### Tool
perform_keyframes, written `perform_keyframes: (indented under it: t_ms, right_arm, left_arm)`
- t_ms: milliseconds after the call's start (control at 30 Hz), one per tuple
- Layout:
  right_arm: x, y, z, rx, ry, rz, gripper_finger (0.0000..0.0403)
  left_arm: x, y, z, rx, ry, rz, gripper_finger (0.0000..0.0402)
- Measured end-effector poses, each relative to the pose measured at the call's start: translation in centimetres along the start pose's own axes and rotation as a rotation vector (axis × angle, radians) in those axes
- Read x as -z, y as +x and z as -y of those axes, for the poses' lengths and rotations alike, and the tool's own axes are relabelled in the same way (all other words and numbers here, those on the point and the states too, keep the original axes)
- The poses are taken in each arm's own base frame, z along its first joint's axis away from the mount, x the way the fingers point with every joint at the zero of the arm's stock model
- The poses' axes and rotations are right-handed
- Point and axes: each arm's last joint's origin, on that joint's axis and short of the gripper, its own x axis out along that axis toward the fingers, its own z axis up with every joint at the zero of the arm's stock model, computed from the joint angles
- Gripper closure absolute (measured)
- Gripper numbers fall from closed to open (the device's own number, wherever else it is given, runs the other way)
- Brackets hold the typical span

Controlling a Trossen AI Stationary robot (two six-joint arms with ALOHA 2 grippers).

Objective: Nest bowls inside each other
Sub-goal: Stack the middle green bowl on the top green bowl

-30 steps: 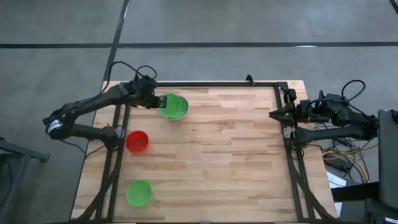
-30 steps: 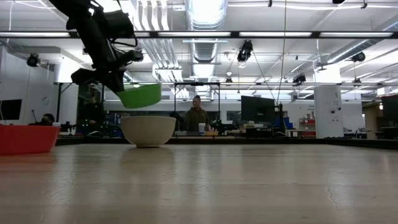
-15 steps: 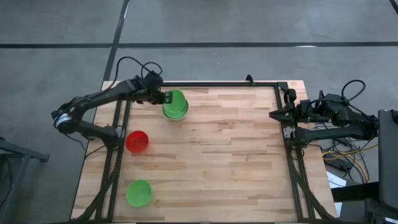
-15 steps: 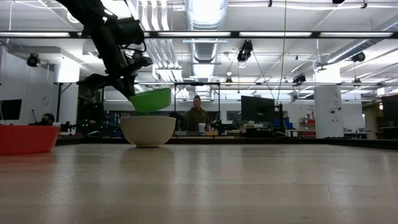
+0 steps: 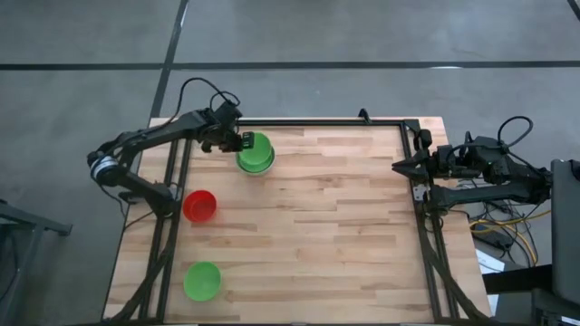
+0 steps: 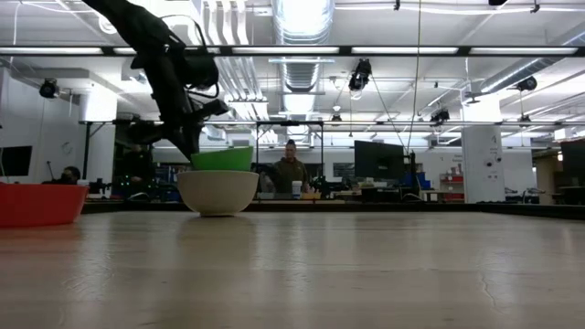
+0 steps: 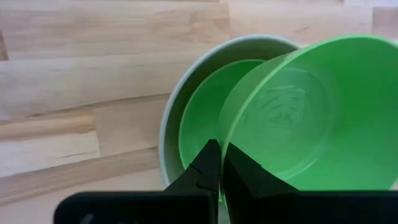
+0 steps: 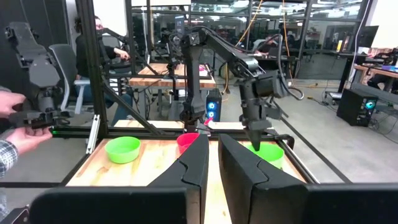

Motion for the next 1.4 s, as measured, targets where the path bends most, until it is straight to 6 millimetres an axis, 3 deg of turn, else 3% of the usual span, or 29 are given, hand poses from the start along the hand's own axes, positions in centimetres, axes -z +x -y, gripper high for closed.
perform_keyframes:
  t_ms: [633,1400]
  right_arm:
    - [0.0,0.0,0.0,0.0,0.0,0.0,0.0369]
    - [0.0,0.0,0.0,0.0,0.0,0.0,0.0369]
  left_arm:
    - [0.0,0.7,-0.5,-0.041,-0.024,-0.033,0.0392]
    - [-0.2,3.0,-0.5,-0.062,-0.006,-0.089,0.0391]
